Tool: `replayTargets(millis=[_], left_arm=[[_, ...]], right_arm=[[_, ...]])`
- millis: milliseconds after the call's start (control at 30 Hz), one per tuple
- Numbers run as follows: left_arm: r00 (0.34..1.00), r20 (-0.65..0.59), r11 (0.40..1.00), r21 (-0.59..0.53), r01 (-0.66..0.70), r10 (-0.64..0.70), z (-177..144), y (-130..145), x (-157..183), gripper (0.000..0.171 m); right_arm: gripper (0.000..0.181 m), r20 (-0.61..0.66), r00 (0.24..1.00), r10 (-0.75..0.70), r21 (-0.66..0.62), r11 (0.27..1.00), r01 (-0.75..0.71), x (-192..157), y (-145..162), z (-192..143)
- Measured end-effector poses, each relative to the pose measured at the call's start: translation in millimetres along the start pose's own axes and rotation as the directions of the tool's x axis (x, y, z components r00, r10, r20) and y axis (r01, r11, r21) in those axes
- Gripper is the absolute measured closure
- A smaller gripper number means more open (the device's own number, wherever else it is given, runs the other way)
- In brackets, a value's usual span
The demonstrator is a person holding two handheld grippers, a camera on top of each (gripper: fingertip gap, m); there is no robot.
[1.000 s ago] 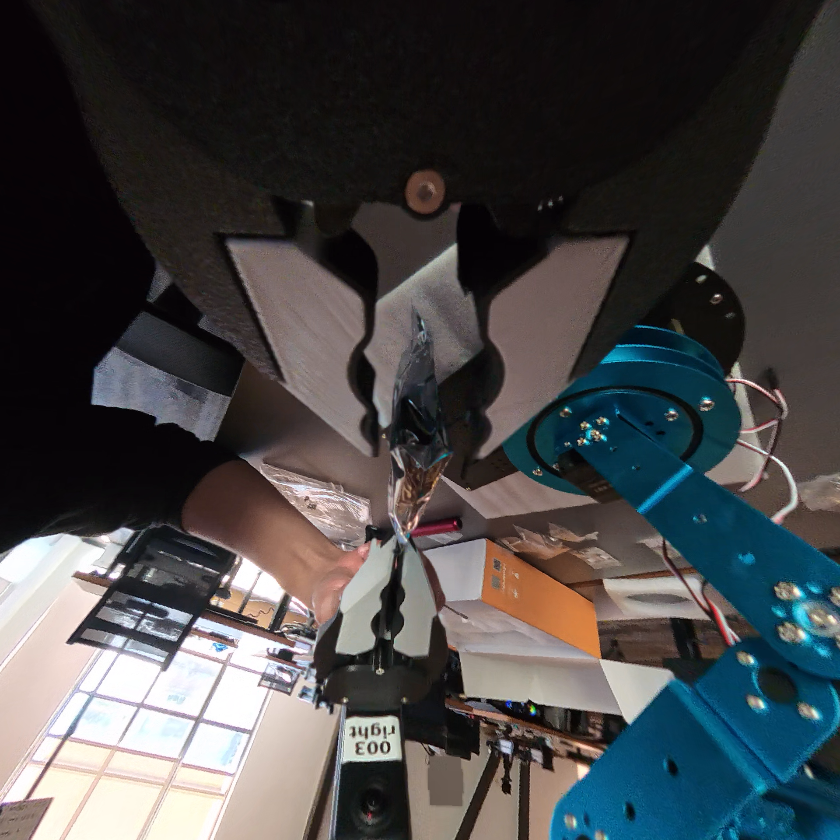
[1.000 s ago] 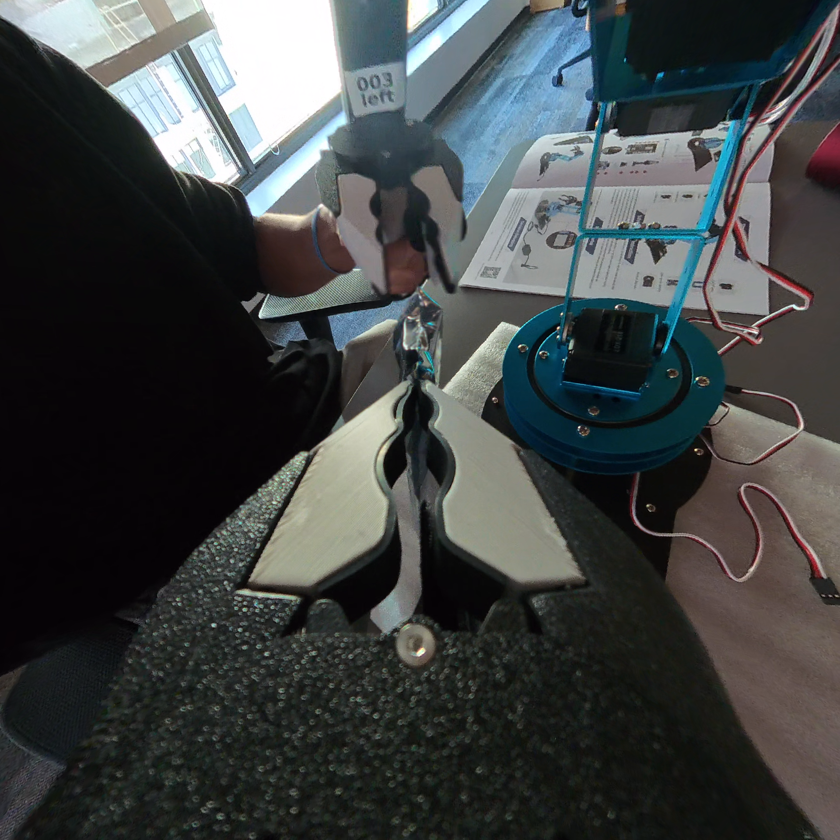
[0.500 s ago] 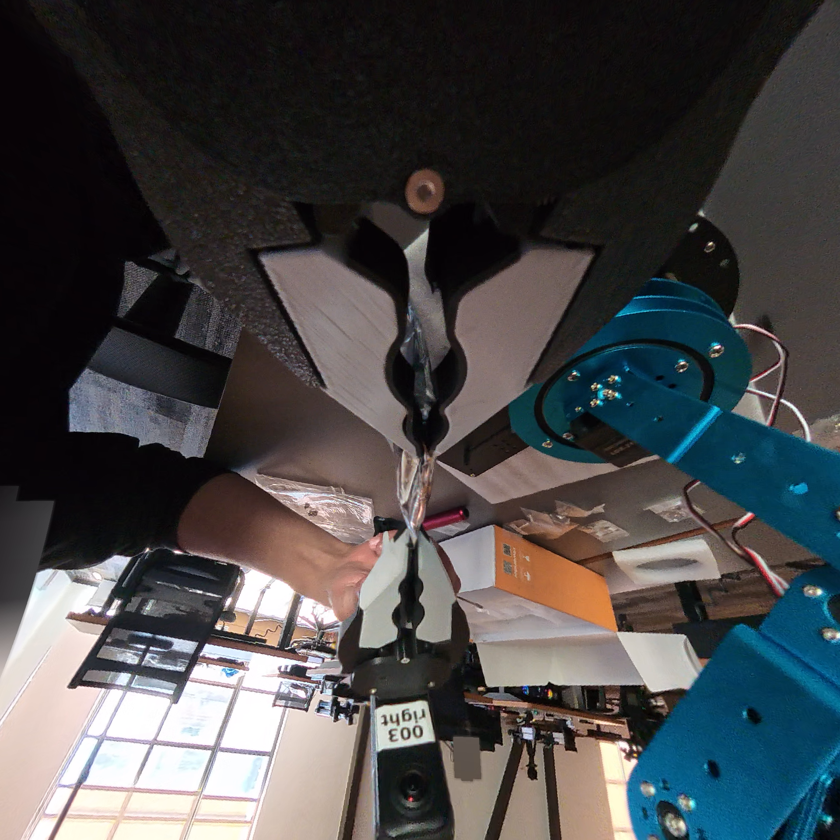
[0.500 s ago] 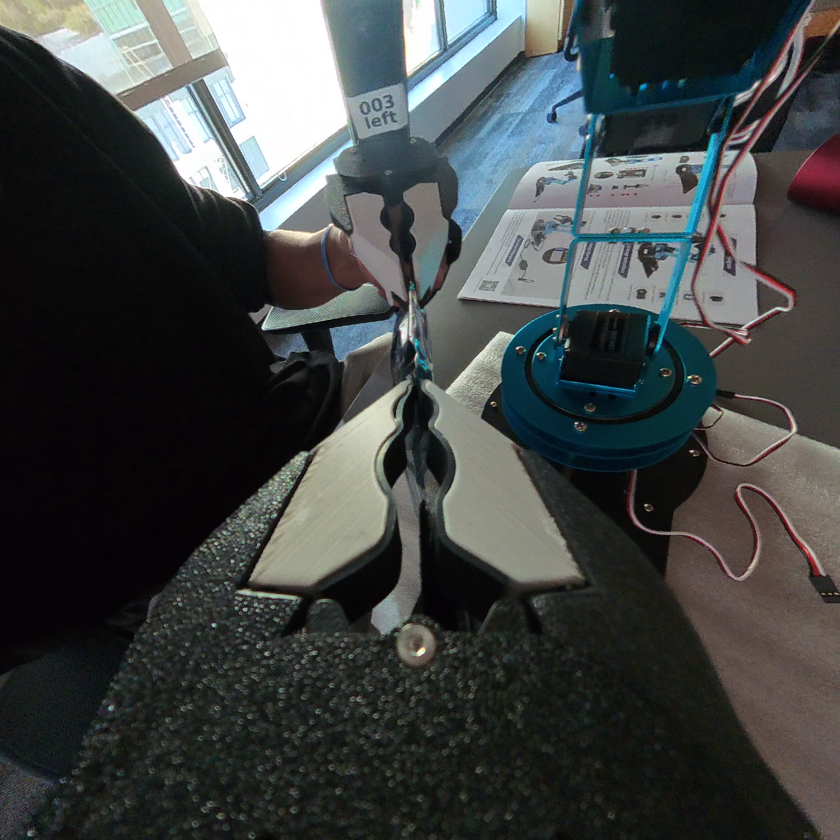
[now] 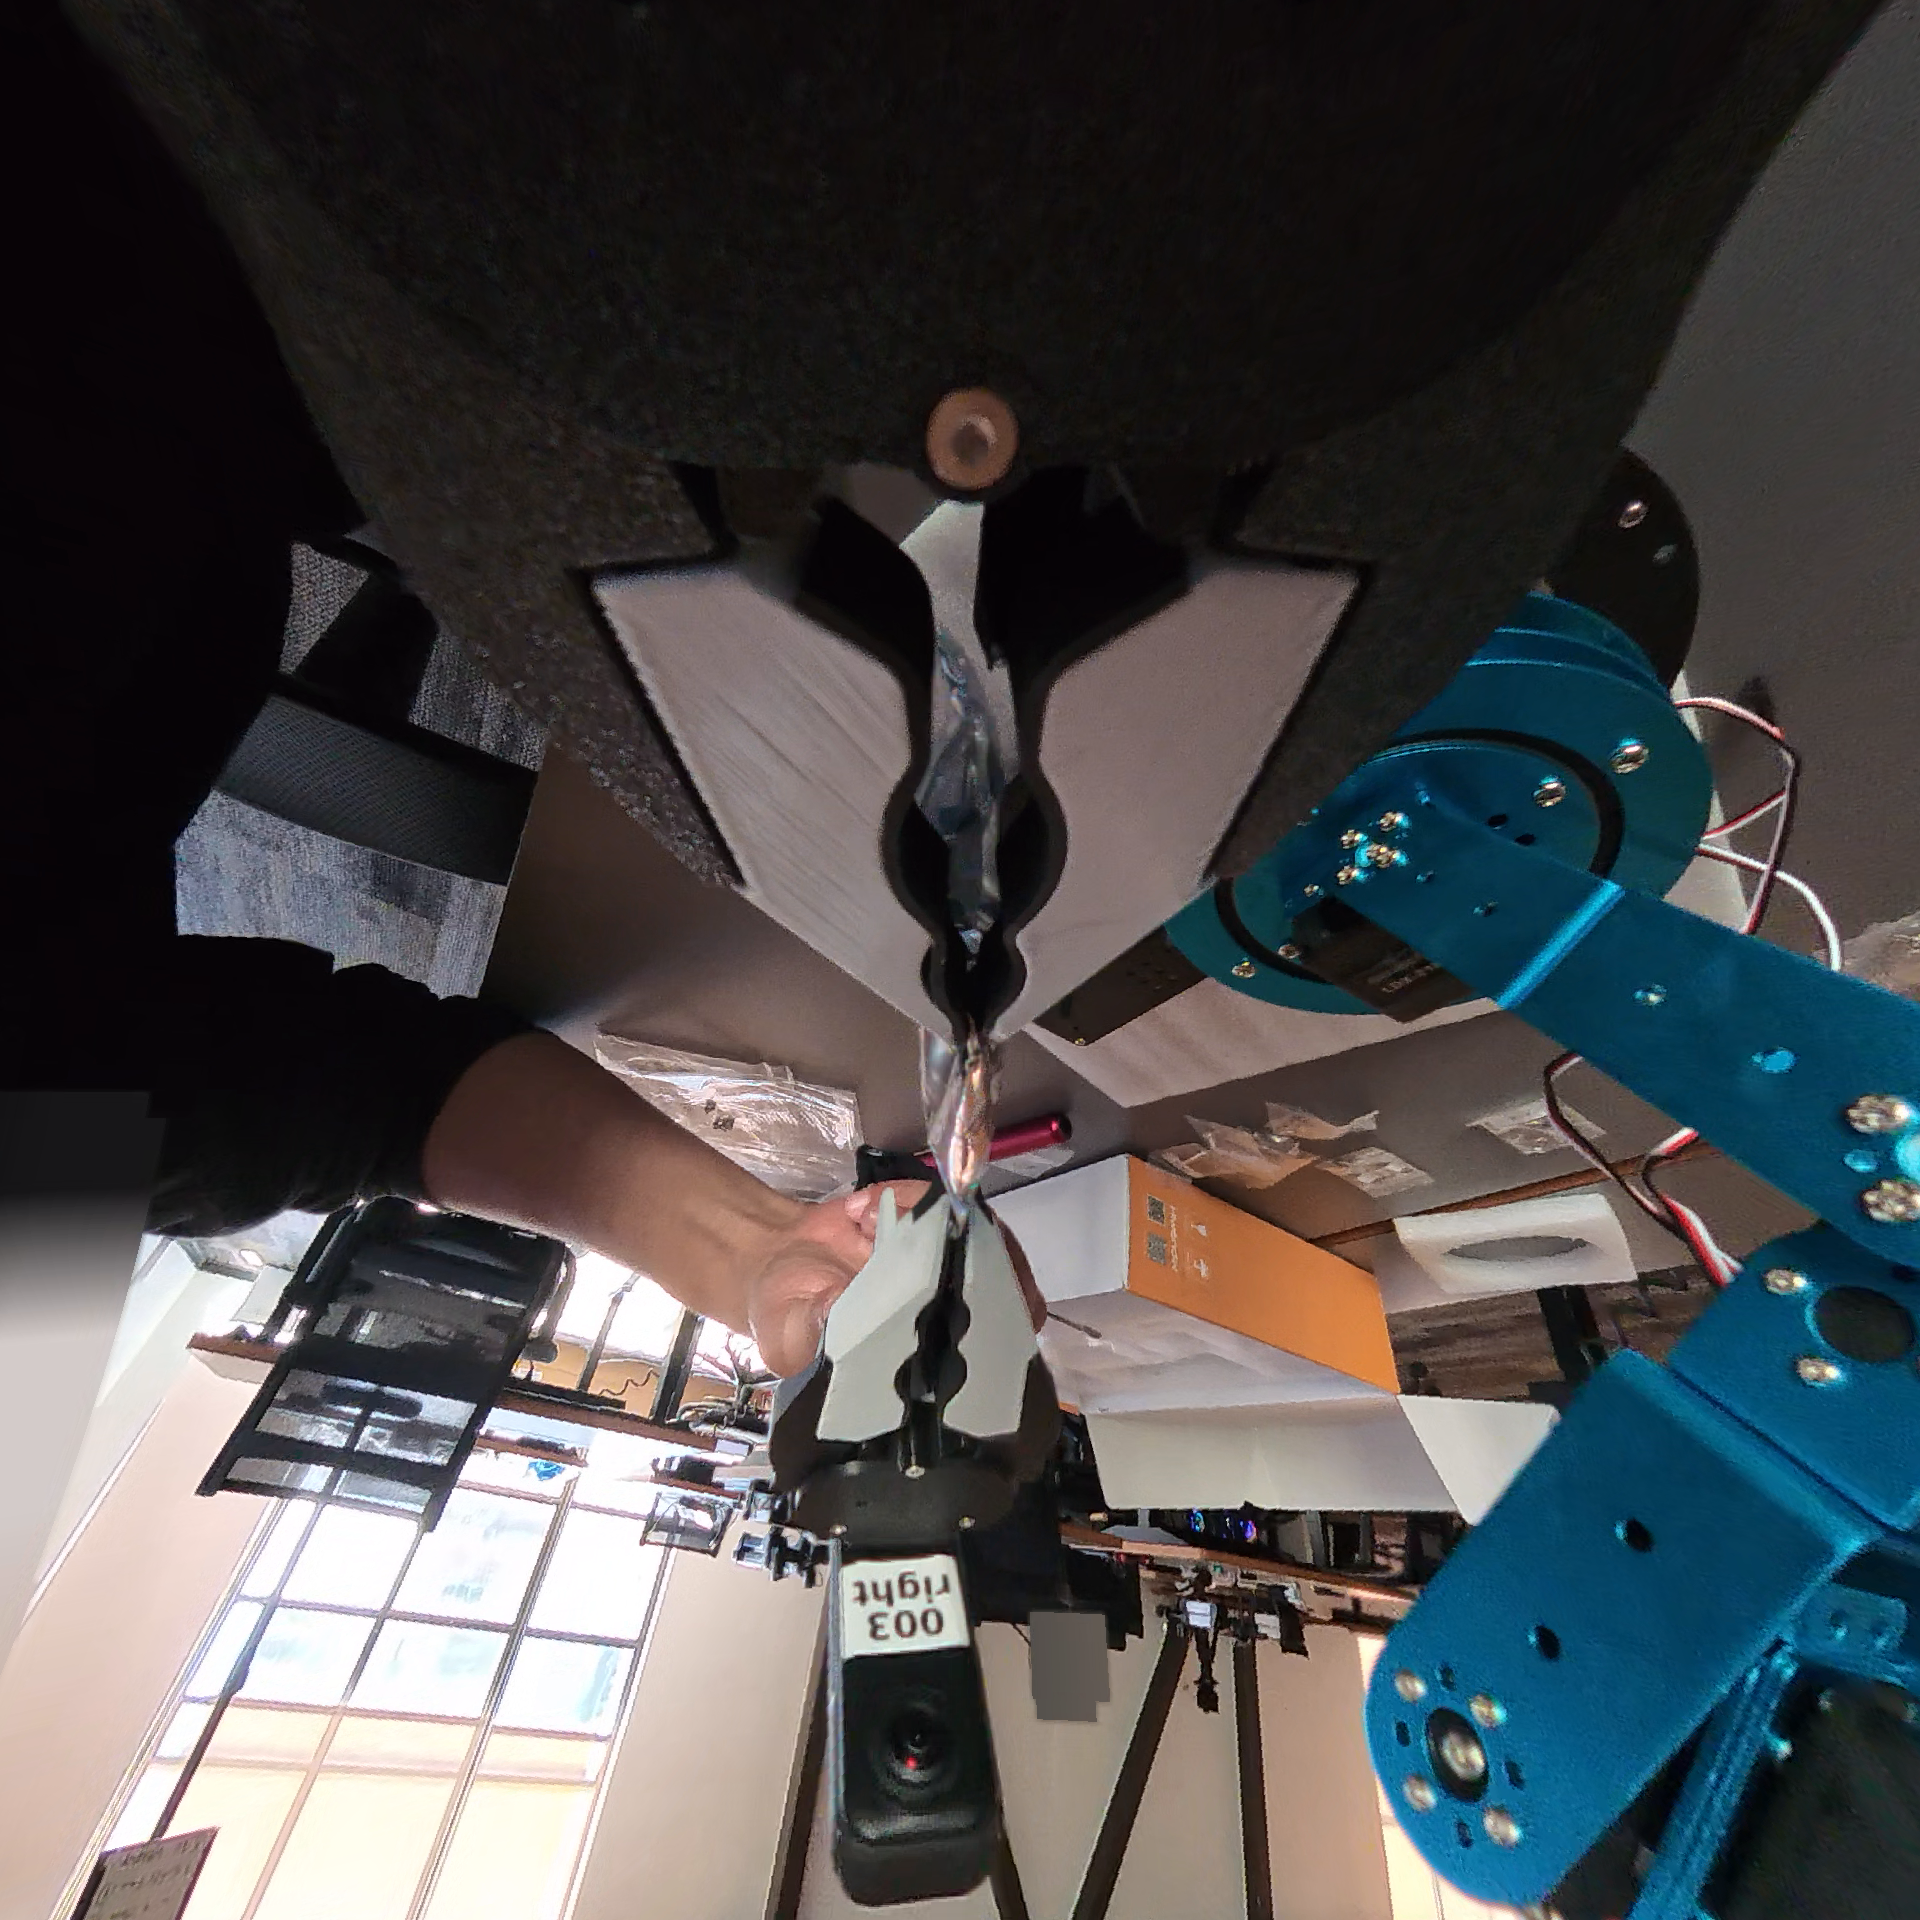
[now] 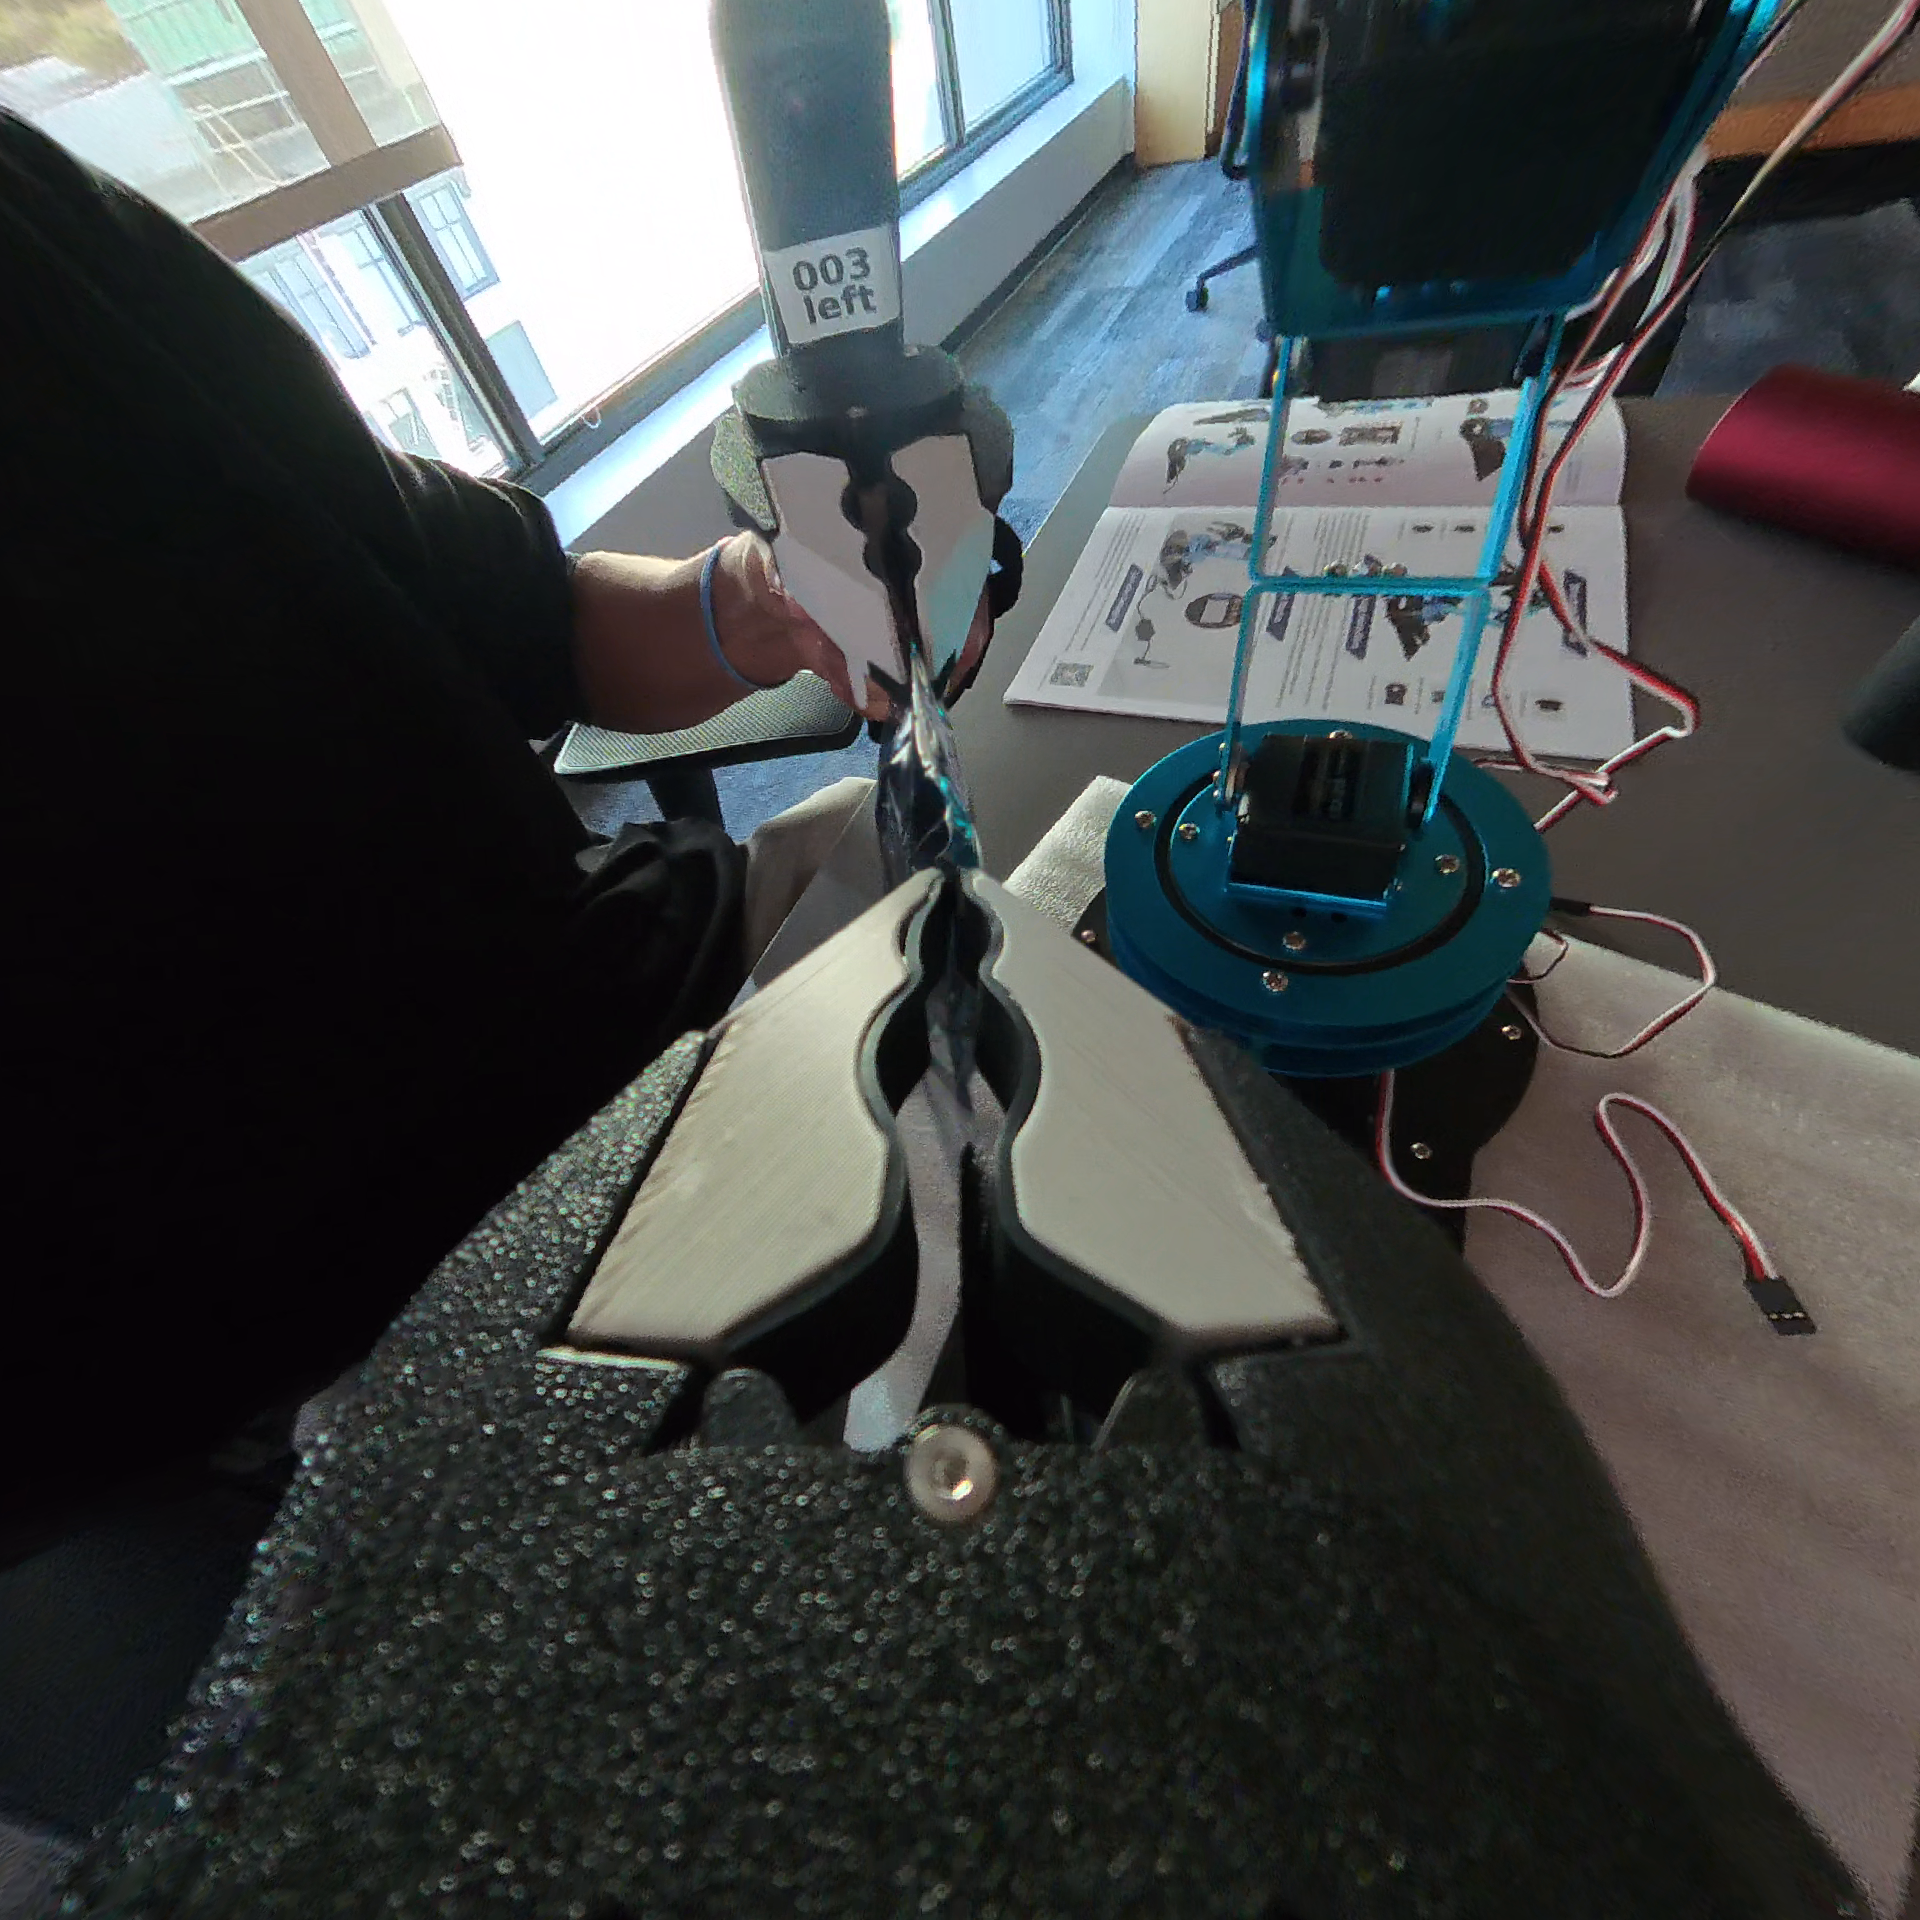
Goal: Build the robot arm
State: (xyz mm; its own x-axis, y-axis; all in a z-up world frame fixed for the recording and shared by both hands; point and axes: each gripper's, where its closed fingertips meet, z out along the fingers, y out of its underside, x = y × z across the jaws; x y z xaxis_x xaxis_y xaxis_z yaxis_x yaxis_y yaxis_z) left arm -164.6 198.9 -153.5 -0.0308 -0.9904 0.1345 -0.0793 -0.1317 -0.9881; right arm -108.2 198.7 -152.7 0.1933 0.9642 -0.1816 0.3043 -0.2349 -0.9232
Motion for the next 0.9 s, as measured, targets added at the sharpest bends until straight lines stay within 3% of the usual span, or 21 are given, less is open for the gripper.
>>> replayTargets(millis=[133,267,400,467,533,633,733,800,900], left_arm=[[0.999,-0.030,1.000,-0.010,-0.017,0.017,9,4,11,0.171],[0.999,-0.025,0.998,0.037,0.044,-0.043,-2,-7,0,0.171],[0.999,0.024,0.999,-0.020,-0.032,0.032,2,-1,-1,0.168],[0.997,0.025,0.996,-0.066,-0.066,0.068,-1,4,1,0.154],[0.992,0.027,0.982,-0.144,-0.118,0.123,-2,10,4,0.136],[0.978,0.008,0.957,-0.209,-0.203,0.209,-2,6,15,0.139],[0.962,-0.017,0.915,-0.307,-0.263,0.271,5,10,23,0.146],[0.954,0.008,0.887,-0.371,-0.275,0.300,9,14,18,0.160],[0.948,0.014,0.873,-0.394,-0.287,0.318,10,12,17,0.171]], right_arm=[[0.181,0.032,0.999,-0.005,0.005,1.000,0.005,-9,-6,11],[0.181,0.006,1.000,0.000,0.029,1.000,0.000,-5,-10,-3],[0.181,0.035,0.999,0.005,0.029,1.000,-0.006,-14,-17,9],[0.181,0.021,1.000,-0.004,0.013,1.000,0.003,-18,-23,9],[0.181,-0.041,0.998,-0.052,-0.091,0.995,0.048,-18,-16,14],[0.181,-0.096,0.986,-0.135,-0.244,0.964,0.108,-19,-4,22],[0.181,-0.083,0.986,-0.146,-0.274,0.955,0.118,-27,-5,30],[0.181,-0.095,0.983,-0.160,-0.284,0.950,0.127,-27,-6,31],[0.181,-0.101,0.981,-0.167,-0.276,0.952,0.134,-30,-9,30]])
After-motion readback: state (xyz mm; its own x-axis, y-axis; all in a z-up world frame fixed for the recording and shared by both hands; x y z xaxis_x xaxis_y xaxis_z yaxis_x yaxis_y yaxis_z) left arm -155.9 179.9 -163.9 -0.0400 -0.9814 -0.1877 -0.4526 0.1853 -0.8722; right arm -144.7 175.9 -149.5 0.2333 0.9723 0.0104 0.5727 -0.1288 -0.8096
